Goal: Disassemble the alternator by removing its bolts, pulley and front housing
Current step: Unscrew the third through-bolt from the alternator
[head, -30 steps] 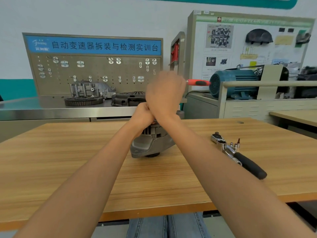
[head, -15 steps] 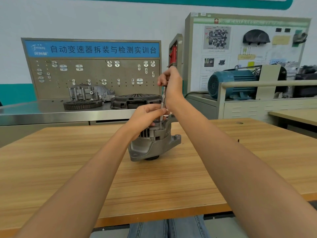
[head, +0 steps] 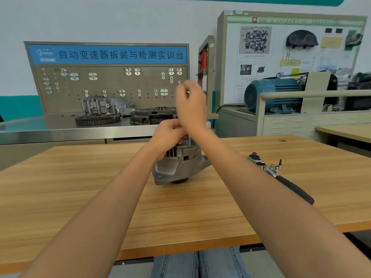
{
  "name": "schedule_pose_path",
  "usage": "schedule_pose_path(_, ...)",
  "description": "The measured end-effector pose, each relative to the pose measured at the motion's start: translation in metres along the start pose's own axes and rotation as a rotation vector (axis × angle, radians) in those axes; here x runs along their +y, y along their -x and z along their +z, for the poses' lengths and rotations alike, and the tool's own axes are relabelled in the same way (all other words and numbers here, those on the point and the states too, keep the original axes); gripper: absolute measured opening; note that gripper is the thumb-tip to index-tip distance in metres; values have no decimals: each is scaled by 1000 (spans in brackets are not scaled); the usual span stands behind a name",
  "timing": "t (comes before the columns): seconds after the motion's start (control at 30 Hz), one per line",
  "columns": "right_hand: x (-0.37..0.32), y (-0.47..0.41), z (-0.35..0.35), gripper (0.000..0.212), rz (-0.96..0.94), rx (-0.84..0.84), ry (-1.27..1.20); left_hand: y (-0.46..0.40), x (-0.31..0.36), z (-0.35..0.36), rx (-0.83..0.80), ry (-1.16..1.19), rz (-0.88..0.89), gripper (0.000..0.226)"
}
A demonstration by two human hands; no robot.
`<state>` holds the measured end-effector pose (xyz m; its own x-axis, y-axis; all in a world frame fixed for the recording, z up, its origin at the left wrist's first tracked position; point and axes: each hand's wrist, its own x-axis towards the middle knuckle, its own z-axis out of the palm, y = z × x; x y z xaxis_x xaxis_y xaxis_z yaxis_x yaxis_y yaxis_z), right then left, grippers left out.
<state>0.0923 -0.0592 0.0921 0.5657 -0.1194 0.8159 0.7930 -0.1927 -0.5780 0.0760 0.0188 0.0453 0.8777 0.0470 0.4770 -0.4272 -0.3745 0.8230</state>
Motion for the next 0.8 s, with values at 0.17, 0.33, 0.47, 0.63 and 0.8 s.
schedule_pose_path(0.17,11,11,6,18,-248,228,547,-1,-1,2,31,-16,-9,30)
schedule_pose_path(0.33,-2,-7,-5,37,104,5,-204,0,1,1,-42,7,8,13)
schedule_pose_path(0.47,-7,-22,-11,54,434,-147,-746,1,2,-2,-83,19,10,15)
schedule_pose_path(0.63,-5,-26,-13,60,485,-201,-893,0,1,-3,-92,47,12,17)
schedule_pose_path(0.8,1,-2,-3,18,-44,-98,163,-5,-5,-3,-26,38,0,17)
